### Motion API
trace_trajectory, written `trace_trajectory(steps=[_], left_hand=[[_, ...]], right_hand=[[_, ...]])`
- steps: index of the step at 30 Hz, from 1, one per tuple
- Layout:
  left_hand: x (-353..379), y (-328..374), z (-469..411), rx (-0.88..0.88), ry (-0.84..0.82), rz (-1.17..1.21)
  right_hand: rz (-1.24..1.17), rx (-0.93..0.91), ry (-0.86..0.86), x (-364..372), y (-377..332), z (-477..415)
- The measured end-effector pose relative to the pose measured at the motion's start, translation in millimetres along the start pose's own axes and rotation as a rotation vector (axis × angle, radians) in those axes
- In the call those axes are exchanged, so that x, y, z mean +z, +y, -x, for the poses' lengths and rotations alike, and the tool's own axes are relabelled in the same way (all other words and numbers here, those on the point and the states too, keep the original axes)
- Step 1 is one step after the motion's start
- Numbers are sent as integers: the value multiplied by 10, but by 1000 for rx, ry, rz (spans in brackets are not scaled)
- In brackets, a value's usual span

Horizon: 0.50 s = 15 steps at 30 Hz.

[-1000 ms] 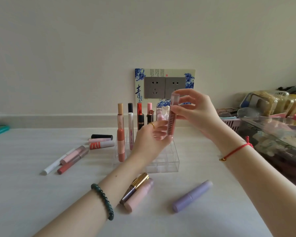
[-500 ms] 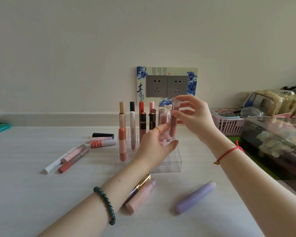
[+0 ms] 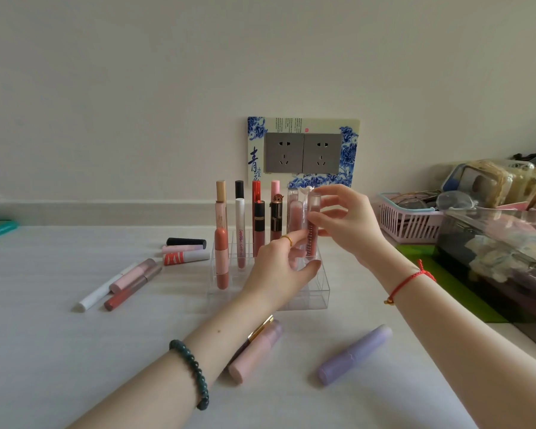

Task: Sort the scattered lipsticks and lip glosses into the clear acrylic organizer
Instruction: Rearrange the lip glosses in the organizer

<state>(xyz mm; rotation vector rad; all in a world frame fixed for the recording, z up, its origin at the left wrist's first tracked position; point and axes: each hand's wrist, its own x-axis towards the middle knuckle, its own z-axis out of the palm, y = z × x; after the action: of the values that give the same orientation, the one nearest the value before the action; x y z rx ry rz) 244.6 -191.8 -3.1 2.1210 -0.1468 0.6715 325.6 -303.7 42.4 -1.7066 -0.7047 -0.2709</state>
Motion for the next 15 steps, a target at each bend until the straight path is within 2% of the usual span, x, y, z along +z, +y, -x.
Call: trace_trajectory(steps=[15], left_hand=[[14,10,9,25,28,-25]], right_hand=[[37,17,1,22,105,31]])
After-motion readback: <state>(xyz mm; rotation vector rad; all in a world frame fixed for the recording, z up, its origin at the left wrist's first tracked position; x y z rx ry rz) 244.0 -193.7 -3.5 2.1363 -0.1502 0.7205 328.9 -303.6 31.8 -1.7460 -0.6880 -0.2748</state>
